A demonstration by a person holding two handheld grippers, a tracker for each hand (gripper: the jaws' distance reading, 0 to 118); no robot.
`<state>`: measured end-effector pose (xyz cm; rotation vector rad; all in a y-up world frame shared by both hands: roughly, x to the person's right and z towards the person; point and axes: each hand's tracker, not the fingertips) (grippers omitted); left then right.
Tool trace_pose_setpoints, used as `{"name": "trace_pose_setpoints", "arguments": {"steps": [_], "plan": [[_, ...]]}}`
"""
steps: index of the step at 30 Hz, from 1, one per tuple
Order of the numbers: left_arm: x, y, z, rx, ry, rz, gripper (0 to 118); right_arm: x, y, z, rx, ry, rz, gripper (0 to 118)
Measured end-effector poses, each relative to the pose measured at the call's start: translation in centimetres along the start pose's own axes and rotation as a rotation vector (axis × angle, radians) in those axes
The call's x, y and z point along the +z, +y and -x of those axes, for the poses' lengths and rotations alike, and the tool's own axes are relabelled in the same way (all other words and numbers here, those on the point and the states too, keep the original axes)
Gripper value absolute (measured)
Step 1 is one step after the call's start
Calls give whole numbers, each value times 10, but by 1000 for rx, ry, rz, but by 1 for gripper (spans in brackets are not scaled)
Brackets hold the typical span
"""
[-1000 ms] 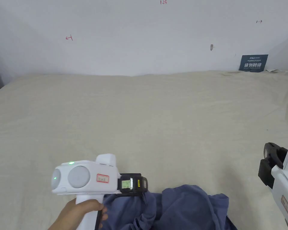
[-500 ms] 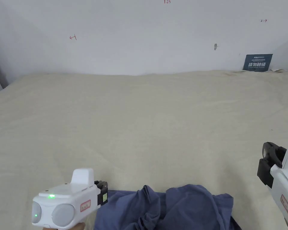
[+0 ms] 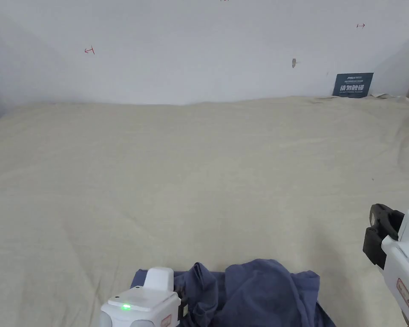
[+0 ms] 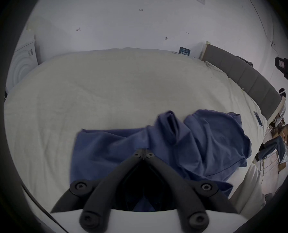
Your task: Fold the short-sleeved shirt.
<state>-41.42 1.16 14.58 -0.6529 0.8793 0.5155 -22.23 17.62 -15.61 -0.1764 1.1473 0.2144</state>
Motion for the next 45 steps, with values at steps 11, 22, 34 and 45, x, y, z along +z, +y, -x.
{"name": "trace_pose_setpoints", "arguments": {"steps": [11,22,34,45], "plan": [[-22,-11,-56,-86,-92,11,0,5,-6,-13,-9,-27,16,1],[-23,-8,-67,-85,-97,19,0,4,-9,-13,-11,-21,20,1],[30,49,-17,-2,-141,-62,0,2,3,-6,-4,-3,-6,0],[67,73,103,242,-251,16,0,-6,4,6,0,20,1,1]]}}
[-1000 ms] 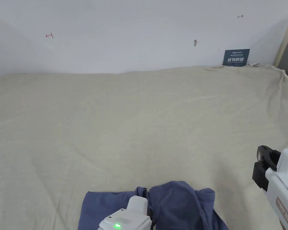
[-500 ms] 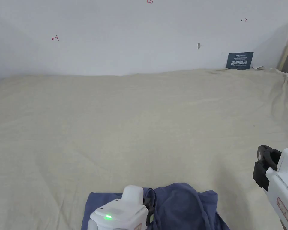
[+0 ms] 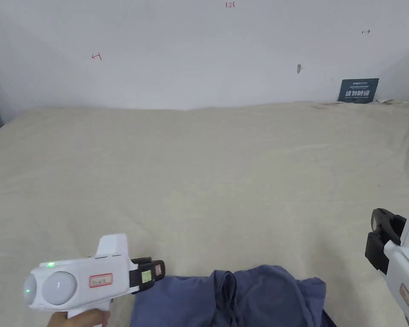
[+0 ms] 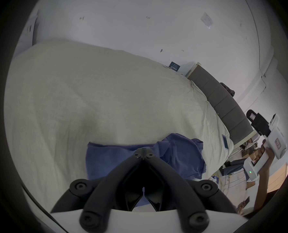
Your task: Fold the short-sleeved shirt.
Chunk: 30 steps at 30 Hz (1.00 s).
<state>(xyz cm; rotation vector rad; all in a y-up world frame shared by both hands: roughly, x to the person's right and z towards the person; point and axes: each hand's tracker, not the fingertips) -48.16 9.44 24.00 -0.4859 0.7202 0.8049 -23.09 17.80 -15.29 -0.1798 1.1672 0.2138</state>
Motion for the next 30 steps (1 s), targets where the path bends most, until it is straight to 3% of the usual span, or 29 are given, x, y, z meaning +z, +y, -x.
{"name": "trace_pose_setpoints", "arguments": {"steps": [3,6,8,10,11,24,28,30], "plan": [[-3,-3,26,85,-49,74,0,-2,-1,2,3,3,7,0],[-13,-10,50,132,-85,161,14,-4,-3,4,6,3,14,0],[-20,-17,62,163,-74,174,45,-6,-4,5,8,5,21,0],[-31,-21,78,171,-51,199,84,-6,-5,6,13,8,28,1],[-35,-24,83,177,-25,214,92,-7,-5,7,16,9,31,1],[-71,-29,89,139,-52,288,93,-11,-12,12,32,11,65,1],[-79,-24,76,122,-64,310,86,-13,-13,11,30,13,72,0],[-80,-23,76,98,-60,323,77,-13,-14,11,30,12,74,1]]}}
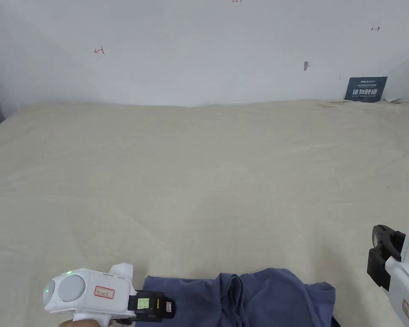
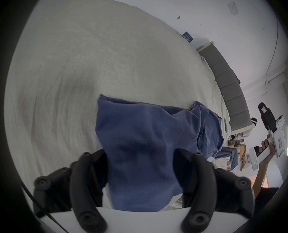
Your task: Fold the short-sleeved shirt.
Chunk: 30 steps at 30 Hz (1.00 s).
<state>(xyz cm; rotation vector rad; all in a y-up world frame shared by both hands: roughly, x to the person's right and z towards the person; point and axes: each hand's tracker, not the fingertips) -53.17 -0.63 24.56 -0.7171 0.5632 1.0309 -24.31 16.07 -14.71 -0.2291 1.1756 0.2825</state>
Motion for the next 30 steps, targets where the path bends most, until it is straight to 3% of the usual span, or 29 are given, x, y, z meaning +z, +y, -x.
{"name": "trace_pose_setpoints", "arguments": {"steps": [4,6,16,26,30], "plan": [[0,2,-6,-12,-11,24,24,-1,-1,-1,-2,1,2,1],[0,0,-10,-22,-4,27,15,0,-1,-2,-7,0,2,1],[43,3,-32,-55,30,6,7,0,3,-6,-9,-2,-12,0],[113,17,17,-11,262,-18,7,1,8,-5,-12,12,-30,0],[123,21,0,-5,288,-29,7,1,7,-3,-15,19,-32,1]]}}
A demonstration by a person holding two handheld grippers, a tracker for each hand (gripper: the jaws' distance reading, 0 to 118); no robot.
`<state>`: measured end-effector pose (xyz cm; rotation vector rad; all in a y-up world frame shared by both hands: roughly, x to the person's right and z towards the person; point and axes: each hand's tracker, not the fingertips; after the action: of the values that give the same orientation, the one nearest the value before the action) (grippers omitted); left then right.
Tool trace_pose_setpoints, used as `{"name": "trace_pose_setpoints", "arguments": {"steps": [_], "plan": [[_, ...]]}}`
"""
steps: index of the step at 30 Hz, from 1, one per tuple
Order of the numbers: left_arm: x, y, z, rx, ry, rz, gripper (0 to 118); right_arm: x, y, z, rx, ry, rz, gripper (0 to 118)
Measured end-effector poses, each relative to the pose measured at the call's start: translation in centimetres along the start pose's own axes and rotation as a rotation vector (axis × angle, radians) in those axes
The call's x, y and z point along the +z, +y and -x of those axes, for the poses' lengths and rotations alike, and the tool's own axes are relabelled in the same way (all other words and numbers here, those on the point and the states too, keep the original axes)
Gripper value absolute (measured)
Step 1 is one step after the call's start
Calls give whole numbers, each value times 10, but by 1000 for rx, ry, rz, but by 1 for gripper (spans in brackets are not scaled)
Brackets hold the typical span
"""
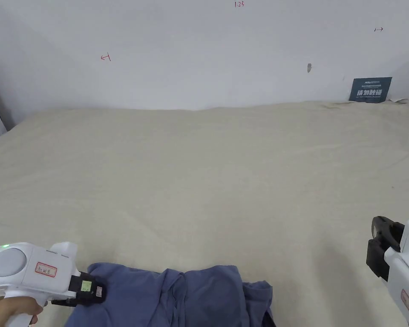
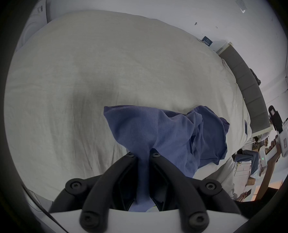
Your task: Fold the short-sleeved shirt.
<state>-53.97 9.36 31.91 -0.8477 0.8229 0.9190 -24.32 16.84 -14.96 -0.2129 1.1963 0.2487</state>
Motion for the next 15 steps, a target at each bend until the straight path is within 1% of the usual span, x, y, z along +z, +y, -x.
{"name": "trace_pose_setpoints", "arguments": {"steps": [2,6,9,12,15], "plan": [[-1,0,-10,23,20,12,7,1,0,0,-2,2,0,0],[-6,8,-49,-39,89,42,7,4,-1,-3,-6,2,-1,0],[-10,15,-81,-81,77,58,7,8,-1,-7,-12,1,-8,0],[-12,25,-113,-126,33,80,7,13,-3,-12,-26,-6,-16,0],[-34,22,-144,-191,-14,103,7,16,-4,-16,-31,-13,-18,0]]}}
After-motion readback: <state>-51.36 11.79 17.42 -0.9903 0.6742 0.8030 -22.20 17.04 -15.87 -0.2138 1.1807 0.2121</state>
